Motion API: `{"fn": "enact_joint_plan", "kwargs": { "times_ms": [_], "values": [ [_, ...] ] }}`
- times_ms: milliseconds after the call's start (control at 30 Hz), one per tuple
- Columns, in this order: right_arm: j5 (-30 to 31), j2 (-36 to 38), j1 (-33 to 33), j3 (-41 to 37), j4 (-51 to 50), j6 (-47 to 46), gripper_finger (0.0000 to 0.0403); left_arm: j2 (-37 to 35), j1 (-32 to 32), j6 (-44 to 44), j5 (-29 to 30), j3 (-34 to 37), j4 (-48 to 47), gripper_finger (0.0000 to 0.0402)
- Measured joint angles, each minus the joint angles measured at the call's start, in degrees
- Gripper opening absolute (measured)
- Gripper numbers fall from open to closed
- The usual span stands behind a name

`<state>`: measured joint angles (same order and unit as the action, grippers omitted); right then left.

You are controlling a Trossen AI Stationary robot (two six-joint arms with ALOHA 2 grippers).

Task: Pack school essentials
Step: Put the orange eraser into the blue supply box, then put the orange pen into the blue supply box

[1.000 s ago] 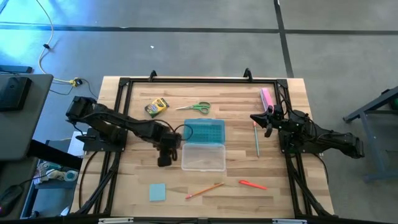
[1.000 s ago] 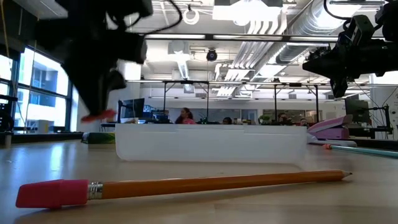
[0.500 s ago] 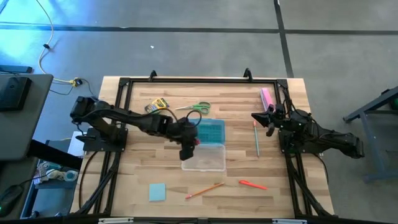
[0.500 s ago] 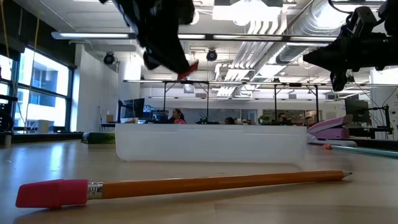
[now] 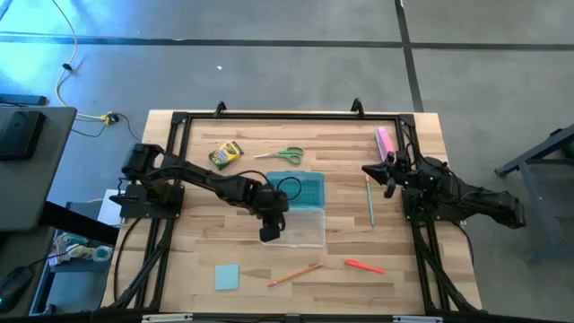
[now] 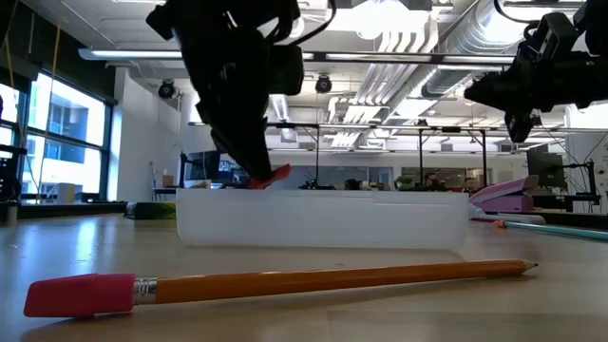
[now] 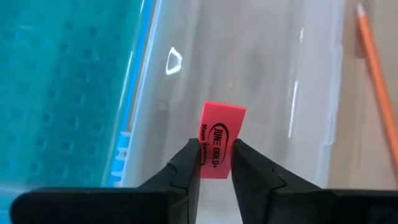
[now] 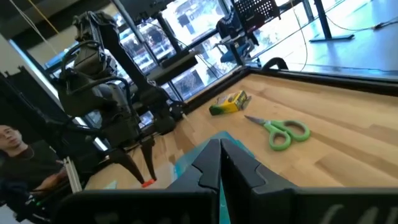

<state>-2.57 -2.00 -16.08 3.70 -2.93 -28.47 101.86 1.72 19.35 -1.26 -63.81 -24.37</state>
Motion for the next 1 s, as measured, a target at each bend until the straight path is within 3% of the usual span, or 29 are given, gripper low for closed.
{"fn": "enact_joint_plan", "kwargs": {
  "times_ms": [267, 400, 533, 700, 1000],
  "values": [
    [-2.15, 0.00, 0.00, 0.00, -2.89, -0.02, 0.0013, 0.64, -0.59, 0.13, -2.82, 0.00, -1.35, 0.0120],
    [-2.83, -0.02, 0.00, 0.00, -4.74, -0.03, 0.0042, 0.59, -0.59, 0.85, -2.81, 0.00, -1.32, 0.0151],
    [-7.87, -0.06, 0.00, 1.18, -6.45, -1.10, 0.0077, 0.23, -0.72, 3.39, -3.73, 0.00, -1.39, 0.0169],
    [-13.88, -0.30, 0.02, 7.54, -12.82, 3.07, 0.0102, -3.76, -0.74, 4.52, -3.77, 0.00, -1.26, 0.0172],
    [-14.66, -6.74, 0.03, 23.90, -32.46, 10.18, 0.0103, -16.15, -1.28, 4.24, 1.73, 0.07, -2.51, 0.0172]
  ]
}}
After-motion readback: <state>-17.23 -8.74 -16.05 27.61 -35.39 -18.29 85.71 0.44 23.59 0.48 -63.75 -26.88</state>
